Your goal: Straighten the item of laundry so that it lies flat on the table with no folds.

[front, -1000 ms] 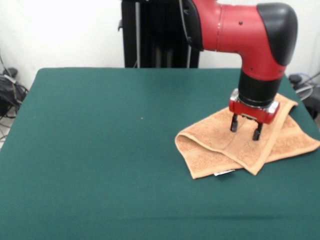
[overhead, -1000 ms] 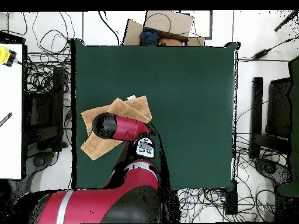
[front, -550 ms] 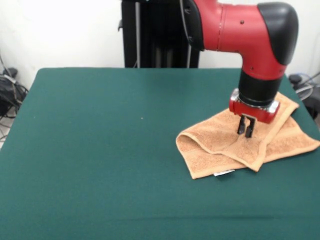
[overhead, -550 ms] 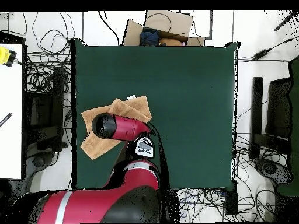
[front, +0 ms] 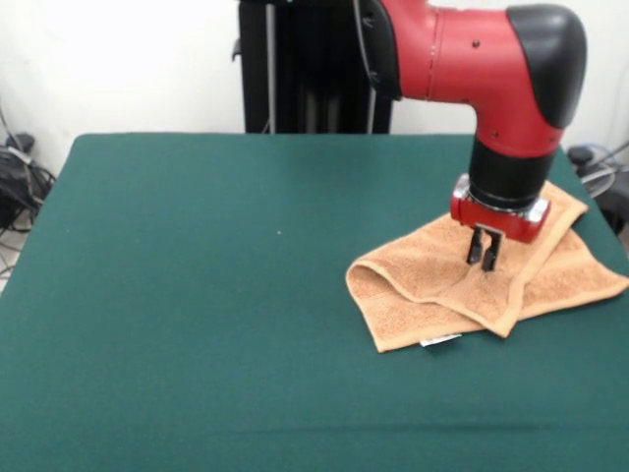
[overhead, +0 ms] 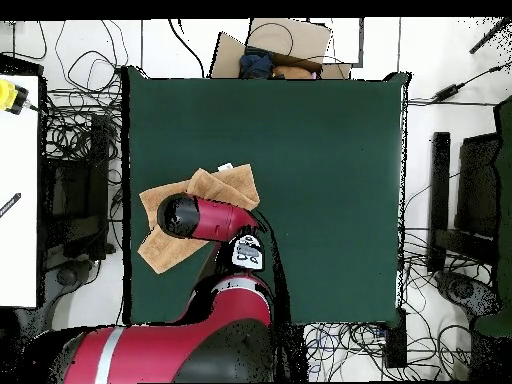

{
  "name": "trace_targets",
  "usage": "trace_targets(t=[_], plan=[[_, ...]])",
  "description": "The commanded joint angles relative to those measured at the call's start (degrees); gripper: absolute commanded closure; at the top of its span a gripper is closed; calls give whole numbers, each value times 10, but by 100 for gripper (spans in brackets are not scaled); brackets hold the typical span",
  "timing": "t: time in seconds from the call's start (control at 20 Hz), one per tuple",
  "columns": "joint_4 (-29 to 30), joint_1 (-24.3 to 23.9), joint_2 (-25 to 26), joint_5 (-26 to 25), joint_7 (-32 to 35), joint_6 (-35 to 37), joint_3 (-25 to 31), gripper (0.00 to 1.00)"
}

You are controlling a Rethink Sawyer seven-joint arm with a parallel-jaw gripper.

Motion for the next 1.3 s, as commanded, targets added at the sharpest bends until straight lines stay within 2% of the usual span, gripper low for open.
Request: trace_targets(t=[0.05,0.25,0.45,0.6,0.75,0.95,1.3], plan=[[-46,-6,73,-20,33,-37,67,100],[-20,-11,35,-23,28,-9,70,100],[47,-29,-56,-40,7,20,90,100],[97,-59,-103,-54,-8,24,124,100],[114,-90,-111,-72,-17,12,151,100],[106,-118,-94,-95,-23,4,174,100],[89,-140,-73,-128,-18,-1,192,100]])
